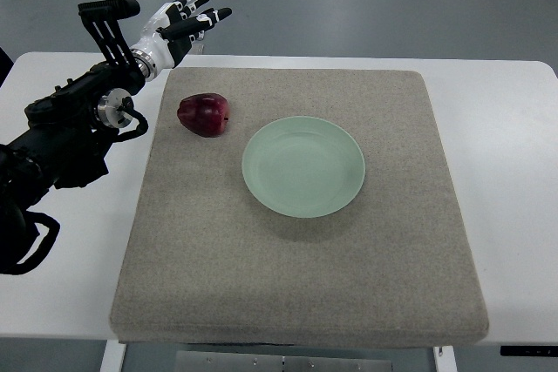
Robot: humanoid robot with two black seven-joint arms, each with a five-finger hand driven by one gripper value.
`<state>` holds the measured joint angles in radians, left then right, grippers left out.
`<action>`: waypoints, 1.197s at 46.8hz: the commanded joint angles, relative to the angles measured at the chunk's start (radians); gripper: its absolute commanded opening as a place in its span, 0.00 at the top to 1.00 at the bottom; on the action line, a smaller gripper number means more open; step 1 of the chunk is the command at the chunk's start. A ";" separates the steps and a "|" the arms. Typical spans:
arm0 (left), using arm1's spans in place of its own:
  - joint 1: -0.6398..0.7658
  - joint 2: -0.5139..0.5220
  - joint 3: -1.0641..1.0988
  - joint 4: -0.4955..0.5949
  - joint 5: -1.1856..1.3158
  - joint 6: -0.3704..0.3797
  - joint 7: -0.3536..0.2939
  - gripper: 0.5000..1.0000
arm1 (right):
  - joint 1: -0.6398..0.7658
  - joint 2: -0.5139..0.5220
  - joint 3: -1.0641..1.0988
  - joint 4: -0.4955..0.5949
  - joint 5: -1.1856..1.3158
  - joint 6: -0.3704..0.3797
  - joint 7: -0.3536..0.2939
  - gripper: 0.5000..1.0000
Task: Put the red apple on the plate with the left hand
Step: 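Swing the left hand over the red apple, fingers pointing down, then lower the left hand around the red apple and close the fingers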
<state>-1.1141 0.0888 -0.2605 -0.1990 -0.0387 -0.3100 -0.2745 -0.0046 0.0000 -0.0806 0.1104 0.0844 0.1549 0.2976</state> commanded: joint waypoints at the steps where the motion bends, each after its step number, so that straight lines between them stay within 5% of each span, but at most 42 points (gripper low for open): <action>1: -0.013 0.008 0.003 -0.020 0.117 0.000 0.000 0.02 | 0.000 0.000 0.001 0.000 0.000 0.000 0.000 0.07; 18: -0.079 0.114 0.007 -0.120 0.643 -0.074 -0.003 0.02 | 0.000 0.000 0.001 0.000 0.000 0.000 0.000 0.07; 39: -0.136 0.327 0.086 -0.490 1.123 -0.120 -0.008 0.02 | 0.000 0.000 0.001 0.000 0.000 0.000 0.000 0.07; 56: -0.130 0.327 0.098 -0.513 1.388 -0.120 -0.068 0.02 | 0.000 0.000 0.001 0.000 -0.002 0.000 0.000 0.07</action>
<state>-1.2481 0.4151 -0.1626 -0.7053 1.3154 -0.4284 -0.3229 -0.0046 0.0000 -0.0810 0.1104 0.0844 0.1548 0.2975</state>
